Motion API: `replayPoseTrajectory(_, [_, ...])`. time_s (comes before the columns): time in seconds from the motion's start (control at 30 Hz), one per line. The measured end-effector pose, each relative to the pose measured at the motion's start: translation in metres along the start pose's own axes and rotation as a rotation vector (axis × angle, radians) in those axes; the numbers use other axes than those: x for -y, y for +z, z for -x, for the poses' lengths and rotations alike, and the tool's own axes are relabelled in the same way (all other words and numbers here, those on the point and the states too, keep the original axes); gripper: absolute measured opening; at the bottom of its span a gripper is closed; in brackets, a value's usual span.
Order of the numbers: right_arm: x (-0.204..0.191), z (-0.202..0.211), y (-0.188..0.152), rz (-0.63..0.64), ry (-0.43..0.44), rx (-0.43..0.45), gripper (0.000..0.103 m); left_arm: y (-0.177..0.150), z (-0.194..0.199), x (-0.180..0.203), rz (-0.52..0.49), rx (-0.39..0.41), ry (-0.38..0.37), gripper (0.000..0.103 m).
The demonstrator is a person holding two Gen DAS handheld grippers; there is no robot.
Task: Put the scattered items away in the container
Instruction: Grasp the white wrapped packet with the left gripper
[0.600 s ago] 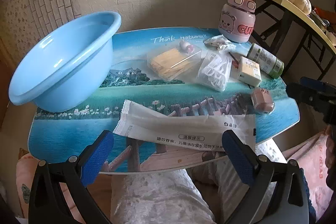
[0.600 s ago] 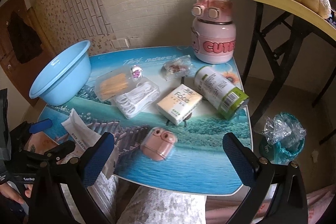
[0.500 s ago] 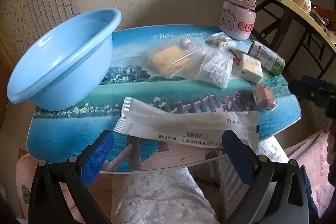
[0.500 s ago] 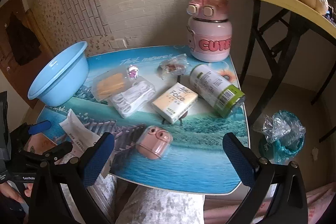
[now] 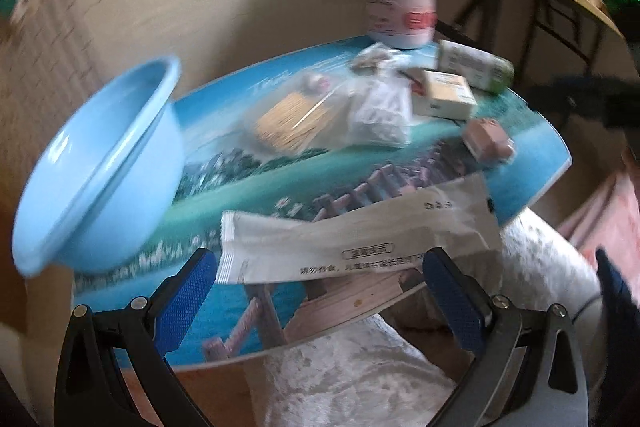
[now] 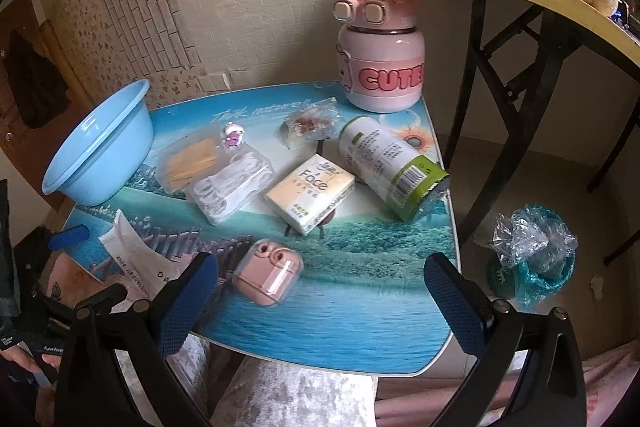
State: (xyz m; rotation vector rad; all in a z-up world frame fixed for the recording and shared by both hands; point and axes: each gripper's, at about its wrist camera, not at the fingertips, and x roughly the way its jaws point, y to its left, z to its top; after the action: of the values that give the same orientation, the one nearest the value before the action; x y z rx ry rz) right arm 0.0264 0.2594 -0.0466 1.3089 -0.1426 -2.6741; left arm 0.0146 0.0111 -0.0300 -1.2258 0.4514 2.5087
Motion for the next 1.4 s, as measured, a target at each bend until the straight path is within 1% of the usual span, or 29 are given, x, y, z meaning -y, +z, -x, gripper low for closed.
replayPoseTrajectory(0.07, [0.003,0.0,0.001,-0.007,-0.005,-0.001,0.103,0.002,0.001,0.003,-0.059,0.014,-0.025,0.103])
replayPoseTrajectory(0.13, [0.005,-0.001,0.002,-0.008,-0.009,-0.004,0.103,0.005,0.001,0.007,-0.138,0.027,-0.06,0.103])
replayPoseTrajectory(0.2, [0.005,-0.002,0.003,-0.005,-0.01,-0.005,0.103,0.008,-0.003,0.011,-0.211,0.028,-0.064,0.103])
replayPoseTrajectory(0.33, [0.003,-0.004,0.004,0.002,-0.005,-0.007,0.103,0.016,-0.016,0.014,-0.276,-0.004,-0.082,0.103])
replayPoseTrajectory(0.47, [0.002,-0.009,0.004,0.007,-0.002,-0.021,0.103,0.019,-0.023,0.021,-0.356,-0.007,-0.112,0.103])
replayPoseTrajectory(0.57, [0.003,-0.013,0.004,0.006,-0.006,-0.032,0.103,0.02,-0.024,0.023,-0.414,-0.002,-0.147,0.102])
replayPoseTrajectory(0.6, [0.003,-0.014,0.004,0.005,-0.006,-0.034,0.103,0.02,-0.024,0.023,-0.431,-0.007,-0.173,0.102])
replayPoseTrajectory(0.63, [0.003,-0.015,0.004,0.004,-0.006,-0.036,0.103,0.02,-0.025,0.024,-0.45,-0.013,-0.192,0.101])
replayPoseTrajectory(0.7, [0.003,-0.016,0.004,0.004,-0.004,-0.036,0.103,0.018,-0.029,0.029,-0.525,-0.031,-0.229,0.094])
replayPoseTrajectory(0.8, [0.002,-0.016,0.005,0.008,0.003,-0.035,0.103,0.022,-0.03,0.031,-0.597,-0.028,-0.267,0.088])
replayPoseTrajectory(0.83, [0.002,-0.016,0.005,0.01,0.003,-0.032,0.103,0.026,-0.032,0.032,-0.608,-0.032,-0.267,0.087])
replayPoseTrajectory(1.0, [0.002,-0.017,0.006,0.006,-0.001,-0.04,0.103,0.033,-0.041,0.035,-0.648,-0.049,-0.336,0.087])
replayPoseTrajectory(1.1, [0.004,-0.018,0.006,0.002,-0.004,-0.043,0.103,0.033,-0.042,0.036,-0.644,-0.053,-0.383,0.084])
replayPoseTrajectory(1.13, [0.005,-0.019,0.006,-0.002,-0.005,-0.044,0.103,0.032,-0.041,0.036,-0.636,-0.054,-0.409,0.08])
replayPoseTrajectory(1.17, [0.006,-0.02,0.006,-0.003,-0.006,-0.047,0.103,0.031,-0.041,0.036,-0.625,-0.056,-0.433,0.074])
replayPoseTrajectory(1.2, [0.007,-0.021,0.006,-0.005,-0.007,-0.049,0.103,0.03,-0.041,0.035,-0.61,-0.059,-0.456,0.071])
replayPoseTrajectory(1.27, [0.008,-0.022,0.007,-0.007,-0.008,-0.052,0.103,0.029,-0.041,0.033,-0.581,-0.06,-0.476,0.061])
replayPoseTrajectory(1.3, [0.009,-0.023,0.007,-0.008,-0.008,-0.053,0.103,0.03,-0.041,0.032,-0.569,-0.057,-0.478,0.057])
replayPoseTrajectory(1.33, [0.009,-0.024,0.007,-0.009,-0.007,-0.055,0.103,0.03,-0.041,0.032,-0.556,-0.054,-0.478,0.047])
replayPoseTrajectory(1.4, [0.01,-0.026,0.007,-0.01,-0.004,-0.058,0.103,0.03,-0.04,0.031,-0.526,-0.043,-0.457,0.04])
